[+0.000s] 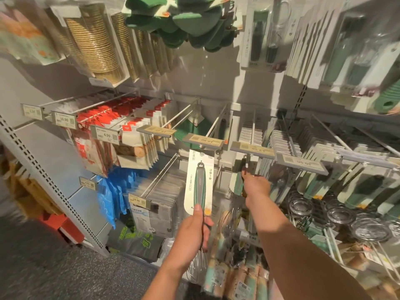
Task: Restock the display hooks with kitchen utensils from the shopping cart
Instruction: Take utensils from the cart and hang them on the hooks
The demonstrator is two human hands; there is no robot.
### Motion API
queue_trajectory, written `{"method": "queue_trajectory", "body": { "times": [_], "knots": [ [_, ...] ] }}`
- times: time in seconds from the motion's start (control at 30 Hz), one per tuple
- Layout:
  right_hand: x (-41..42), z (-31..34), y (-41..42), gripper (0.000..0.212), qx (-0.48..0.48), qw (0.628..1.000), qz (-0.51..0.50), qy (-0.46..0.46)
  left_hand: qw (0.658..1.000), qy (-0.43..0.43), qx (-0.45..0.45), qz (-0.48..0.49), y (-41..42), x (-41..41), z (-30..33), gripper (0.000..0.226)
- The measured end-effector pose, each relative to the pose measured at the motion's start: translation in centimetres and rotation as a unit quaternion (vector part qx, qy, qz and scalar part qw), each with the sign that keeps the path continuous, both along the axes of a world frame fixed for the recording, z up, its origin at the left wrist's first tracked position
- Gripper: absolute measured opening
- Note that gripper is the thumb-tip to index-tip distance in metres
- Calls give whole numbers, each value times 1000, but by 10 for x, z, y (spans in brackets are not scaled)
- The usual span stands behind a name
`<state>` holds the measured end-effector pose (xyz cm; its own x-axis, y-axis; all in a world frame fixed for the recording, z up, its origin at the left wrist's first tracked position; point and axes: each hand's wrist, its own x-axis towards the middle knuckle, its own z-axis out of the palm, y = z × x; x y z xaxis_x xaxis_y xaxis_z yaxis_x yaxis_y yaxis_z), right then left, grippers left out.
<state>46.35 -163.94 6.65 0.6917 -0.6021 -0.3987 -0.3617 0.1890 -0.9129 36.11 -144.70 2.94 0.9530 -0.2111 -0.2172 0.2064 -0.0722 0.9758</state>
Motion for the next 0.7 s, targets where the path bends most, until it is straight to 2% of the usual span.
{"method": "queue_trajectory", "body": {
  "times": [0.1,0.2,0.27,0.4,0.6,0.7],
  "knots": [
    [-4,-8,2,44,3,999,22,34,1000,1,8,6,1,1,-2,76],
    [-18,-18,5,70,55,997,18,51,1000,10,8,10,0,2,-8,72],
    [-28,-26,6,77,88,994,26,55,1000,9,2,9,-1,1,-11,71],
    [-46,-33,8,56,116,991,40,54,1000,26,-14,5,-6,-2,-9,65],
    [-70,-18,30,58,135,976,168,-8,996,87,-12,-5,-18,-4,-12,64],
    [-76,-6,40,43,132,968,208,-37,993,113,-22,-23,-23,-4,-14,61]
  ]
}}
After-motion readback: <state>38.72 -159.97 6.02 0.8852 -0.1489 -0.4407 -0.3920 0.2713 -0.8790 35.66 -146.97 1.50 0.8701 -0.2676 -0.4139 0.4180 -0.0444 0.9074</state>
